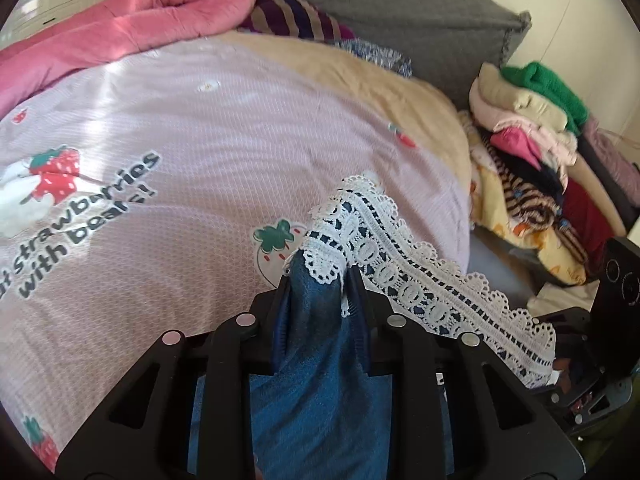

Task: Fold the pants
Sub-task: 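Grasp the lace trim with the right gripper while the left gripper grasps the denim beside it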

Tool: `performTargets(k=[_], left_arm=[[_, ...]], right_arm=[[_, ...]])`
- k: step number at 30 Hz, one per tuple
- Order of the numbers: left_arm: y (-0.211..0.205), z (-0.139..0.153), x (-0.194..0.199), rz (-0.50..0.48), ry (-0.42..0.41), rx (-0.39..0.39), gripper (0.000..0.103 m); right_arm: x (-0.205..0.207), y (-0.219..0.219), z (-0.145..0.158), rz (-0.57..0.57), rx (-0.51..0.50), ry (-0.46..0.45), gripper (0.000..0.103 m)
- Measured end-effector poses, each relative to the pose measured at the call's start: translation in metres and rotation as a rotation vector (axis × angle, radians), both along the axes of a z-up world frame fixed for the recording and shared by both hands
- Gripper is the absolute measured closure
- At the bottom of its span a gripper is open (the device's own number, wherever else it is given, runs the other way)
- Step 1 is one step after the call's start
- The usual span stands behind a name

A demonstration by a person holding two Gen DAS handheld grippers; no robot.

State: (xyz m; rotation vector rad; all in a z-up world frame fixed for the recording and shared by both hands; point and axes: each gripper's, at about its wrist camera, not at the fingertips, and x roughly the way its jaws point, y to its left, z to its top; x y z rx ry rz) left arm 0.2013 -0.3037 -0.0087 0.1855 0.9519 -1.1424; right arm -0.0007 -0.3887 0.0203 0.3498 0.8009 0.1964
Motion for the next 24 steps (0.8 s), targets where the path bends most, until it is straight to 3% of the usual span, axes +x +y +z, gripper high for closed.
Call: performTargets(k=[13, 24], left_arm=[[0.093, 0.026, -0.005, 0.132, -0.024, -0.091, 0.084], [0.167, 0.012, -0.004, 0.263, -0.05, -0.02, 0.084]], right_arm=[[0.015, 0.083, 0.026, 0.178, -0.111, -0.065, 0.077], [0.033, 0.165, 0.009, 0.336, -0.208, -0.031, 0.077]])
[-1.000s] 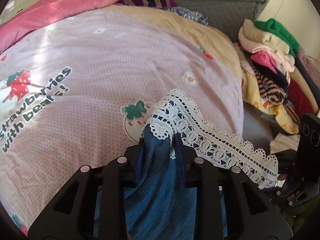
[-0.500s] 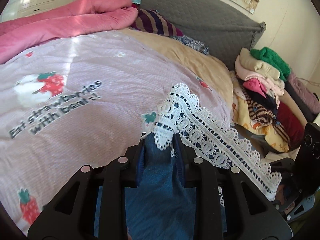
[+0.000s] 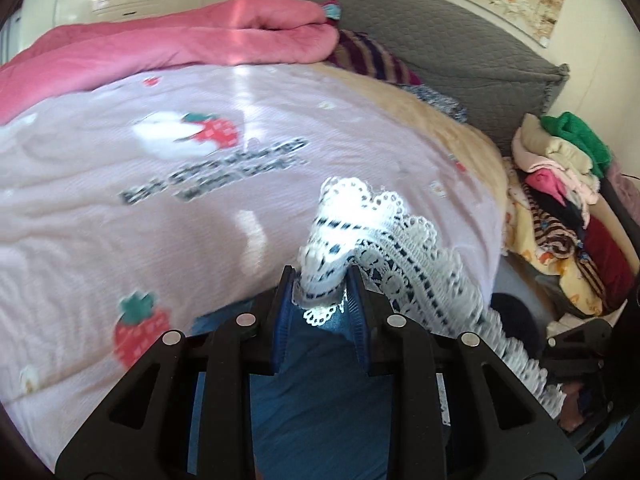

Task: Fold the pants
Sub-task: 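Grasp the lace trim with the right gripper while the left gripper grasps the denim beside it, then lift the lace-trimmed edge with both grippers and fold it over the denim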

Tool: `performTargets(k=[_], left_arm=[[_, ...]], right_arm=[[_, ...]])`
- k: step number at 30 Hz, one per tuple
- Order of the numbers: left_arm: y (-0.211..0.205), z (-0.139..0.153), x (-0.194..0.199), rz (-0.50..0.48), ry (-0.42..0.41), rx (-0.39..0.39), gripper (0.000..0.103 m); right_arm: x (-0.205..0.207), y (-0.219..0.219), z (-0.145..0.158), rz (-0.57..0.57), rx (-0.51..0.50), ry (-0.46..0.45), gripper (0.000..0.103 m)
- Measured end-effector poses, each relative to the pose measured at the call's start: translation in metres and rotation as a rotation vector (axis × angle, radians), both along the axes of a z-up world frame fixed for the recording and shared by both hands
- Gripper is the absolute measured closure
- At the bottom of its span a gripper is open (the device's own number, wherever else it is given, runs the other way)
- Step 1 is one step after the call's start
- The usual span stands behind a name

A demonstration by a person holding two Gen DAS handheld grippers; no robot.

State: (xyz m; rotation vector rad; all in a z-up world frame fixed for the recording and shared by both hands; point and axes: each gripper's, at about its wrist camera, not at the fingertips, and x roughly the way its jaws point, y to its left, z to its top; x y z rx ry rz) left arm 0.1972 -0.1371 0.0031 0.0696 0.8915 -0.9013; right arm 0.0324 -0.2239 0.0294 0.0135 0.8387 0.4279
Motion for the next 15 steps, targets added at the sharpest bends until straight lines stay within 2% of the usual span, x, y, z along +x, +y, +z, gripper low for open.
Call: performTargets(k=[10, 15], left_arm=[[0.057, -0.025, 0.005, 0.134, 0.043, 0.048, 0.084], [0.08, -0.029, 0.005, 0.202, 0.054, 0.059, 0.084]], right_arm=[[0.004, 0.073, -0.041, 0.134, -0.137, 0.054, 0.077], [0.001, 0.089, -0.059, 0.163, -0.195, 0.057, 0.077]])
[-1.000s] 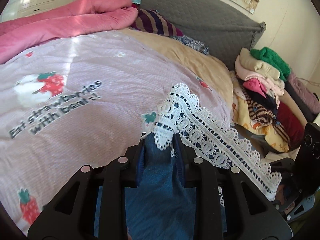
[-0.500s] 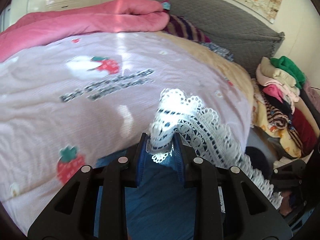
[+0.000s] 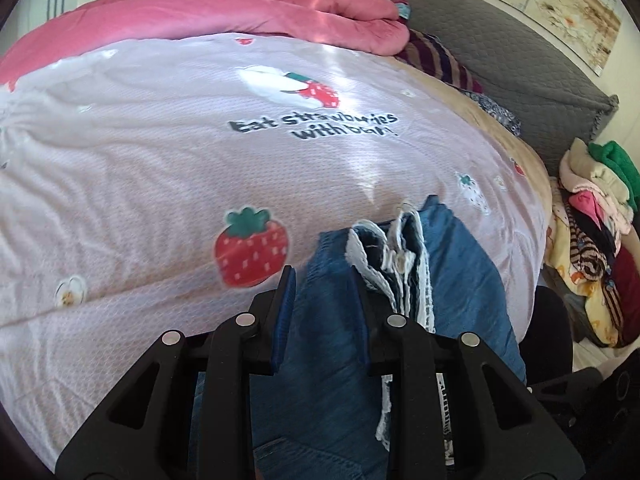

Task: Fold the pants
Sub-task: 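Lift the lace-trimmed edge with both grippers and fold it over the denim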

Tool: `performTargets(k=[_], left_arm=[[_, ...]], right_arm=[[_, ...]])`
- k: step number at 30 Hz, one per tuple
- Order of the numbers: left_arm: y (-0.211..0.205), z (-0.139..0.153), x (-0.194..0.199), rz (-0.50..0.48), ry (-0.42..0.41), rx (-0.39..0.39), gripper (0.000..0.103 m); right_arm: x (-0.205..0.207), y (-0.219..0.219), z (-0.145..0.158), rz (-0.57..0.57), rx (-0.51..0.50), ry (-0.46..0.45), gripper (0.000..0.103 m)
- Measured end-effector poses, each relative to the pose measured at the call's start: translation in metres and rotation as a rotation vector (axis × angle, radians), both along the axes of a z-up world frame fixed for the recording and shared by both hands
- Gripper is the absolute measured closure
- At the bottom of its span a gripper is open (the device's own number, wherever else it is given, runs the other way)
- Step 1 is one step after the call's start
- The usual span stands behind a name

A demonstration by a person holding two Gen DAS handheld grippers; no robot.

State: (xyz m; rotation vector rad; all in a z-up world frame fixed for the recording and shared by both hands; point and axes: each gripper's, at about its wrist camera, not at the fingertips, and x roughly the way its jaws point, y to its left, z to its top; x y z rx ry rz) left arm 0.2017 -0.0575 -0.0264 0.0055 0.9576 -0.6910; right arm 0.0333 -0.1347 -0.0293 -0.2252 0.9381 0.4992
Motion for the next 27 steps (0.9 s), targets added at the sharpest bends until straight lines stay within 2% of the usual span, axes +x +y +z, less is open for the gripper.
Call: performTargets(k=[3, 6, 8, 9, 11, 15, 17, 22, 27], left_arm=[[0.011, 0.003, -0.002, 0.033, 0.0, -0.026, 0.079], [0.017, 0.009, -0.008, 0.056, -0.005, -0.058, 0.069], [0.019, 0.014, -0.014, 0.059, -0.016, -0.069, 0.066], [0.019, 0.015, -0.016, 0.058, -0.016, -0.073, 0.065], [0.019, 0.017, -0.021, 0.053, -0.009, -0.086, 0.056], [0.018, 0.016, -0.023, 0.057, 0.006, -0.103, 0.052], [0.021, 0.014, -0.021, 0.07, 0.026, -0.13, 0.05], [0.023, 0.012, -0.015, 0.084, 0.061, -0.166, 0.047], [0.007, 0.004, 0.0, 0.078, 0.118, -0.167, 0.039]], right_arm=[[-0.002, 0.002, -0.002, 0.005, -0.013, -0.013, 0.077], [-0.008, 0.008, -0.003, 0.028, -0.02, -0.025, 0.073], [-0.009, 0.007, -0.004, 0.048, -0.009, -0.019, 0.065], [-0.01, 0.006, -0.004, 0.056, 0.009, -0.012, 0.06], [-0.015, 0.004, -0.002, 0.074, 0.03, -0.005, 0.051], [-0.021, -0.011, 0.012, 0.085, 0.126, 0.022, 0.046], [-0.025, -0.024, 0.023, 0.081, 0.167, 0.004, 0.043], [-0.018, -0.062, 0.046, -0.014, 0.241, -0.049, 0.041], [0.02, -0.1, 0.05, -0.177, 0.181, -0.085, 0.035]])
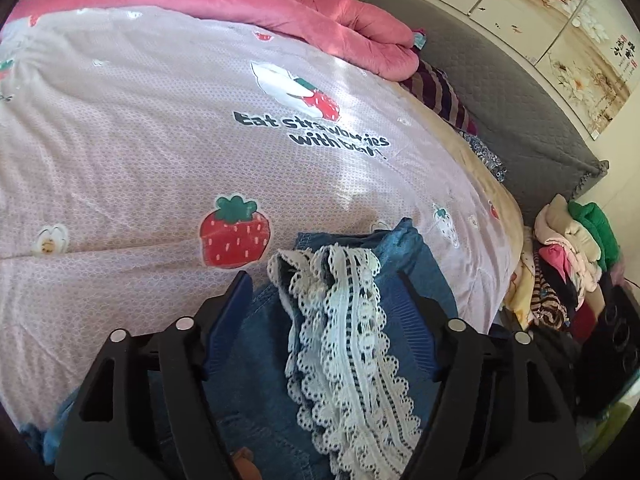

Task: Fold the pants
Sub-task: 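Lift the lace-trimmed edge with both grippers and fold it over the denim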

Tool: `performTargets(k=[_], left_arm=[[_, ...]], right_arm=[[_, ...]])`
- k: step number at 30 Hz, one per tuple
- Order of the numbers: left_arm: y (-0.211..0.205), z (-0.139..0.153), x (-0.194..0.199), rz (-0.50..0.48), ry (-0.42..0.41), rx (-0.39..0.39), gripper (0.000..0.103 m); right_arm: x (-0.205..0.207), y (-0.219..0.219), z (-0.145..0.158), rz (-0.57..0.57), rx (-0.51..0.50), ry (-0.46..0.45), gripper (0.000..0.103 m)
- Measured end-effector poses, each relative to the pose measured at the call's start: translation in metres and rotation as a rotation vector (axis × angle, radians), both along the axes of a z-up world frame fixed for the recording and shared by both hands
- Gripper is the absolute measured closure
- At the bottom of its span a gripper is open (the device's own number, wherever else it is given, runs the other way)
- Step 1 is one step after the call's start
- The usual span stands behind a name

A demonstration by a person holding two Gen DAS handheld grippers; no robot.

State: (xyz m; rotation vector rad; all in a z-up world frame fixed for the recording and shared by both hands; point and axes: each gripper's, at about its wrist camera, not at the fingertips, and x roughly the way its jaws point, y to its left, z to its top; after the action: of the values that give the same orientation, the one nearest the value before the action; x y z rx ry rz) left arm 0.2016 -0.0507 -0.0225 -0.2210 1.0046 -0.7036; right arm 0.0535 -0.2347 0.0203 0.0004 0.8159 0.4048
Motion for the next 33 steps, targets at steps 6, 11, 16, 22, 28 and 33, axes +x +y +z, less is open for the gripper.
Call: performTargets(k=[6, 11, 16, 22, 28, 33], left_arm=[[-0.02, -0.015, 0.013, -0.005, 0.054, 0.044, 0.072], [-0.02, -0.012, 0.01, 0.002, 0.054, 0.043, 0.091], [-0.009, -0.008, 0.0, 0.06, -0.004, 0.106, 0.088], [-0.008, -0.029, 0.005, 0.107, 0.007, 0.138, 0.056], [0.006, -0.019, -0.004, 0.141, -0.016, 0.098, 0.047], [0.021, 0.009, -0.036, 0.179, -0.092, 0.079, 0.038]], right_arm=[[0.046, -0.036, -0.016, -0.1, -0.012, 0.053, 0.034], [0.071, -0.032, -0.017, -0.08, 0.012, 0.04, 0.034], [0.095, -0.021, -0.019, -0.055, -0.014, 0.011, 0.034], [0.119, -0.009, -0.046, -0.084, -0.171, 0.054, 0.034], [0.124, -0.025, -0.071, -0.142, -0.207, 0.103, 0.026], [0.095, -0.035, -0.047, -0.151, -0.137, 0.04, 0.025]])
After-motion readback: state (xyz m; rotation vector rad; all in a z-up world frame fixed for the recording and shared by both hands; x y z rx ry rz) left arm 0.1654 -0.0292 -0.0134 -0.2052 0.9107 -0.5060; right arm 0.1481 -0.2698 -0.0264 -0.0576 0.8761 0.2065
